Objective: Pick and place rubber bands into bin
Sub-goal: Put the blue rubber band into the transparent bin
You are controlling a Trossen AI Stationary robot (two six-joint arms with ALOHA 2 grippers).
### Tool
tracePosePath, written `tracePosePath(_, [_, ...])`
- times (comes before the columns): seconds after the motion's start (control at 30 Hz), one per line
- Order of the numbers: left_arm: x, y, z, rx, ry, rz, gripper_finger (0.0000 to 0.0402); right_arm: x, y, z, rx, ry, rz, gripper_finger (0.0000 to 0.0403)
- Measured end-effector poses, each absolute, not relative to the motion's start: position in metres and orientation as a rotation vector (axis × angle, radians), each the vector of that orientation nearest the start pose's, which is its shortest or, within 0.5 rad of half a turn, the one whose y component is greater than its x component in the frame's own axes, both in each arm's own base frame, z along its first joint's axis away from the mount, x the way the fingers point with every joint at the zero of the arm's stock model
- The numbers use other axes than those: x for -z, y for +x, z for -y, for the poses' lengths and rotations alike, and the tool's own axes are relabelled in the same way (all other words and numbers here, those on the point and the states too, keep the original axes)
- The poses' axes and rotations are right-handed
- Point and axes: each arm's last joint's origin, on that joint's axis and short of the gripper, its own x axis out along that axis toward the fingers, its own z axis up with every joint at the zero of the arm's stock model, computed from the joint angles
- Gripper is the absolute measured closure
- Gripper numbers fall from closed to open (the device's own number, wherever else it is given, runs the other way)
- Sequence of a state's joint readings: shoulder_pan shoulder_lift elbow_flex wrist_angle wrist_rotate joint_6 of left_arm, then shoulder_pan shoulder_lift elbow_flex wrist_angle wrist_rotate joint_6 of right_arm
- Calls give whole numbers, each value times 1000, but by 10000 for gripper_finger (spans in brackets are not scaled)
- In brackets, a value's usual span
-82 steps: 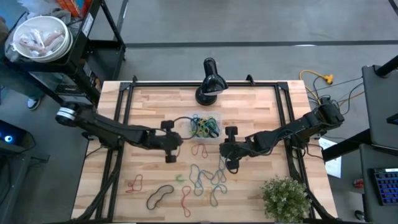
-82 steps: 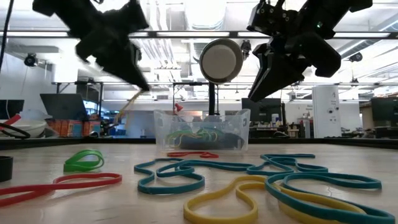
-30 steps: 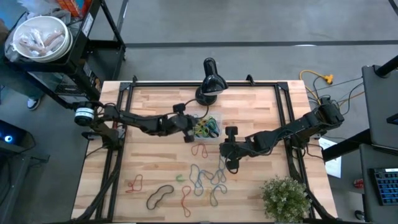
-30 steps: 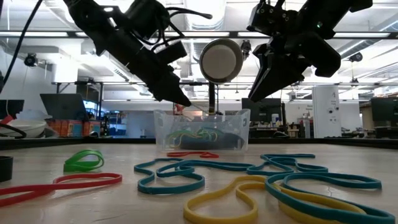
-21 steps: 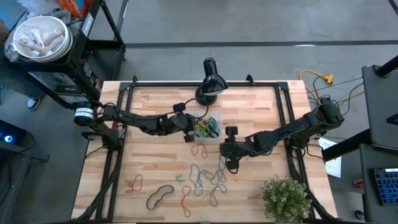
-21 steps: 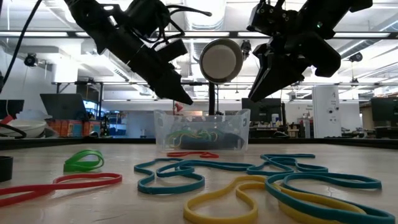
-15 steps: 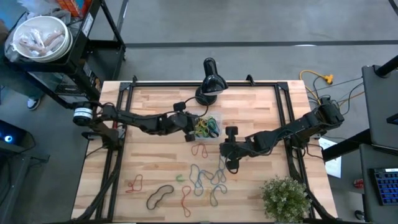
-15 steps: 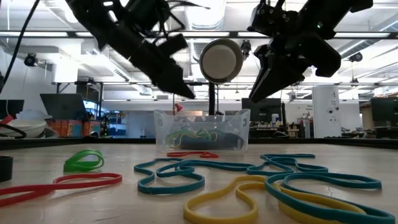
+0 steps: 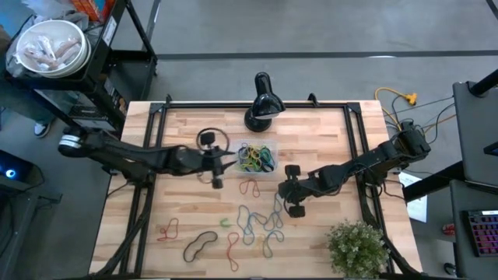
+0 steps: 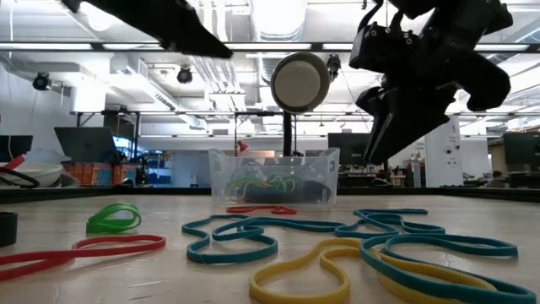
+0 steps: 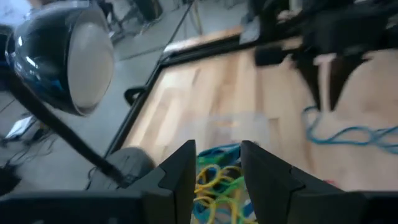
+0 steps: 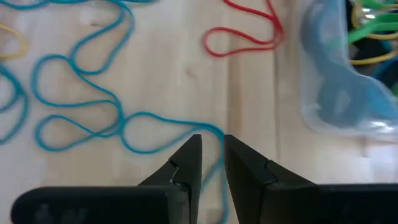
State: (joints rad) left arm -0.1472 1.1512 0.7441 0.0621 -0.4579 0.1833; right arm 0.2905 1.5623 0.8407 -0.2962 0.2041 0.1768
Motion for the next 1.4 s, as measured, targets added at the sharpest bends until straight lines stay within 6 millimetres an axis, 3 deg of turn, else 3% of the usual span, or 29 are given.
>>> tracePosePath(0.27, [-256, 214, 45, -172, 229, -281, 290, -163, 281, -79, -70, -117, -966, 342])
tracePosePath(0.47, [-257, 202, 45, -174, 214, -221, 290, -157, 281, -68, -59, -136, -949, 342])
tracePosePath(0.67, [-258, 201, 45, -173, 217, -216, 290, -151, 283, -59, -53, -104, -970, 335])
tracePosePath(0.9, [-258, 201, 45, -172, 219, -221, 290, -124, 288, -55, -61, -92, -1077, 303])
tracePosePath(1.23, [-257, 201, 45, -170, 229, -225, 290, -124, 288, -51, -17, -64, -1083, 278])
tracePosePath(1.4, [-257, 201, 45, -170, 230, -225, 290, -121, 289, -40, 19, 68, -1125, 281])
